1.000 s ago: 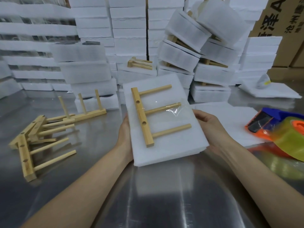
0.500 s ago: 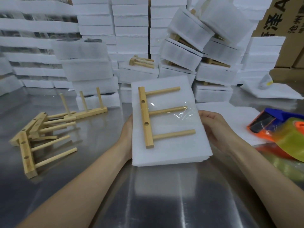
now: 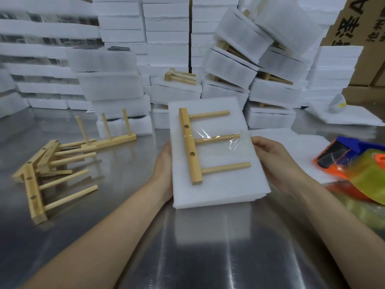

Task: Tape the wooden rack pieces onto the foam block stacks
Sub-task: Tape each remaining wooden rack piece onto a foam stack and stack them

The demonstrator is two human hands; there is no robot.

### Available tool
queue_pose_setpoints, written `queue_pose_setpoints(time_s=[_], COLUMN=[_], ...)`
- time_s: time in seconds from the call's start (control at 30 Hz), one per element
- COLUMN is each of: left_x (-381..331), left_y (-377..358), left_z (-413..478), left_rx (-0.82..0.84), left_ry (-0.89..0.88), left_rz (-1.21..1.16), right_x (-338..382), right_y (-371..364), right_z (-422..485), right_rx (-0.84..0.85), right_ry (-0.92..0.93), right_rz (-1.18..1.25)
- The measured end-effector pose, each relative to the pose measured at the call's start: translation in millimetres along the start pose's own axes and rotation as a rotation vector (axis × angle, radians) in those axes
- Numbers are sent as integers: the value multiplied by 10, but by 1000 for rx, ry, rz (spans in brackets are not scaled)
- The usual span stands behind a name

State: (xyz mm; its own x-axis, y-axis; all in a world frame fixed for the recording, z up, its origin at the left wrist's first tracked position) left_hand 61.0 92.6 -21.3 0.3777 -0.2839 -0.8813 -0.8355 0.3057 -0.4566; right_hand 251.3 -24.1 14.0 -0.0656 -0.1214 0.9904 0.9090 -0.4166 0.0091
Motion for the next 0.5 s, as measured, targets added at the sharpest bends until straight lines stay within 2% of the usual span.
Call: queue_pose_setpoints(time_s=[0.13, 0.23, 0.33, 0.43, 0.5], left_x=[23, 43, 60, 79, 100], left_y=[-5, 40, 129, 212, 169], left_z=[0, -2, 16, 83, 116], left_rx=[21, -25, -62, -94, -44], left_ry=[-8, 20, 50, 81, 127], left_rz=[-37, -70, -39, 23, -17], right_x=[-76, -229, -191, -219, -246], right_y=[-179, -331, -470, -454, -405], right_z=[-36, -79, -94, -71, -59], right_rx=[121, 117, 217, 93, 4], right_ry=[-131, -242, -231, -232, -170], right_rz=[147, 295, 427, 442, 437])
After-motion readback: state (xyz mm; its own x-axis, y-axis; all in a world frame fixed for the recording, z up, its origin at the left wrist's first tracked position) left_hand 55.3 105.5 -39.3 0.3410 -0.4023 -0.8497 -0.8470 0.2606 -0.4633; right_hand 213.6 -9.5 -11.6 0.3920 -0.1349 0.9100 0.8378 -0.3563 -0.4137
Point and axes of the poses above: each hand's wrist, its own z-axis towards the middle knuckle, its own y-axis out of the back of the hand, x = y × z, the point moved 8 cm from there along z, towards the middle knuckle
